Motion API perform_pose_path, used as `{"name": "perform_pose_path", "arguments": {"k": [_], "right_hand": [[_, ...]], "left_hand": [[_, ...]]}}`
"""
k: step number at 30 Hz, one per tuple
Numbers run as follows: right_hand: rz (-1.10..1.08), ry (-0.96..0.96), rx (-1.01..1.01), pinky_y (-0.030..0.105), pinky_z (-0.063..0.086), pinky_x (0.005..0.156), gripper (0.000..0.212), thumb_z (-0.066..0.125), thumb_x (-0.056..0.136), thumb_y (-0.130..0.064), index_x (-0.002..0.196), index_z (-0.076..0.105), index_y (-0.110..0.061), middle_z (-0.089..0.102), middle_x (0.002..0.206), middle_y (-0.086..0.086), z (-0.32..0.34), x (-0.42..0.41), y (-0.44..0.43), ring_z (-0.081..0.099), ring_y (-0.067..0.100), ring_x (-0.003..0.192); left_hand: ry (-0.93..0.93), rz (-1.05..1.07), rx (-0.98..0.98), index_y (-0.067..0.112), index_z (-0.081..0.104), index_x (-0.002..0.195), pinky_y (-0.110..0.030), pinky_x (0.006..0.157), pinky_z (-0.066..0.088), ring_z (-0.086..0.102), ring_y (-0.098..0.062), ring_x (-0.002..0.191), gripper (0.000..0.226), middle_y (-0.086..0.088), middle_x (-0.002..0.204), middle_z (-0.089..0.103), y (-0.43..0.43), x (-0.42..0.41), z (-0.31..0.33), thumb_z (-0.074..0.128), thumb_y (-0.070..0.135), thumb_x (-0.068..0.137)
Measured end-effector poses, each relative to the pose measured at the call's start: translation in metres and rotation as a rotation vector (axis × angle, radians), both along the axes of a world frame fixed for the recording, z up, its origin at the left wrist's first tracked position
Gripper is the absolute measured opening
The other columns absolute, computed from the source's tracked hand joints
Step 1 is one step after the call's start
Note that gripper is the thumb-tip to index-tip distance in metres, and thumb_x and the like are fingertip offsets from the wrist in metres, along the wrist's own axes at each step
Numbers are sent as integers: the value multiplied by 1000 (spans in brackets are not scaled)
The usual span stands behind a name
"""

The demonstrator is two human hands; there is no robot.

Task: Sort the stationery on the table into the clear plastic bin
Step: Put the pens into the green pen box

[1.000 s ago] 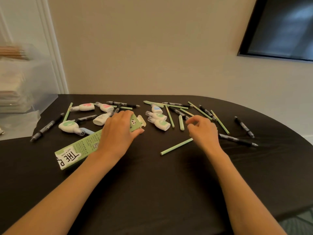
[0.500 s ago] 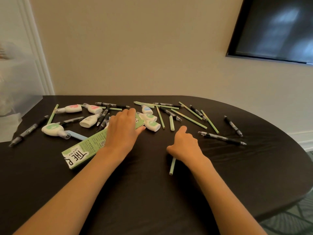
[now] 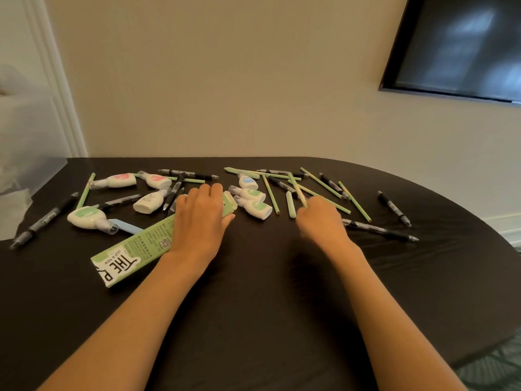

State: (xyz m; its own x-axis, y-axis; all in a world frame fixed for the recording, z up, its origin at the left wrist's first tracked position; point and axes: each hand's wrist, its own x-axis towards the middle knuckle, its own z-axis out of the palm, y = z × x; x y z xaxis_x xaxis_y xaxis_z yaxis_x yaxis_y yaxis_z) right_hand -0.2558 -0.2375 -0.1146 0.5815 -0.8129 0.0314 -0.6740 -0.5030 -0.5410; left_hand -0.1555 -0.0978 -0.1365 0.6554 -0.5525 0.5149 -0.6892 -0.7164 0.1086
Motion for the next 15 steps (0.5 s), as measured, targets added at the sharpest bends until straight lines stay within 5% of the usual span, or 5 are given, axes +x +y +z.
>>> {"name": "perform_pose_path", "arguments": {"k": [3, 6, 11, 15], "right_hand": [[50, -147, 78, 33, 49, 73, 29, 45, 93, -13, 117, 55, -2, 61, 92, 12, 3, 31, -8, 57, 20, 74], [64, -152, -51, 22, 38, 55, 21, 51, 92, -12, 105, 57, 2, 59, 93, 13, 7, 52, -15, 49, 17, 66], [68, -1, -135, 29, 43, 74, 23, 57, 90, -9, 110, 57, 0, 61, 111, 15, -6, 80, -24, 59, 27, 103], [73, 50, -124, 25, 39, 67, 11, 61, 88, -11, 95, 56, -6, 58, 95, 11, -10, 85, -29, 58, 22, 88]], "left_hand": [[-9, 2, 17, 15, 37, 129, -33, 96, 33, 46, -21, 116, 49, -4, 125, 50, 0, 2, -3, 53, 42, 91], [-13, -8, 14, 17, 37, 128, -32, 96, 32, 46, -20, 116, 48, -3, 125, 49, 0, 3, -6, 52, 42, 91], [-4, -24, 2, 19, 35, 129, -31, 97, 31, 44, -18, 118, 47, -1, 126, 48, 0, 5, -8, 50, 43, 91], [-7, -22, -1, 19, 35, 128, -31, 97, 31, 43, -18, 118, 47, -1, 127, 47, -1, 5, -10, 51, 43, 92]]}}
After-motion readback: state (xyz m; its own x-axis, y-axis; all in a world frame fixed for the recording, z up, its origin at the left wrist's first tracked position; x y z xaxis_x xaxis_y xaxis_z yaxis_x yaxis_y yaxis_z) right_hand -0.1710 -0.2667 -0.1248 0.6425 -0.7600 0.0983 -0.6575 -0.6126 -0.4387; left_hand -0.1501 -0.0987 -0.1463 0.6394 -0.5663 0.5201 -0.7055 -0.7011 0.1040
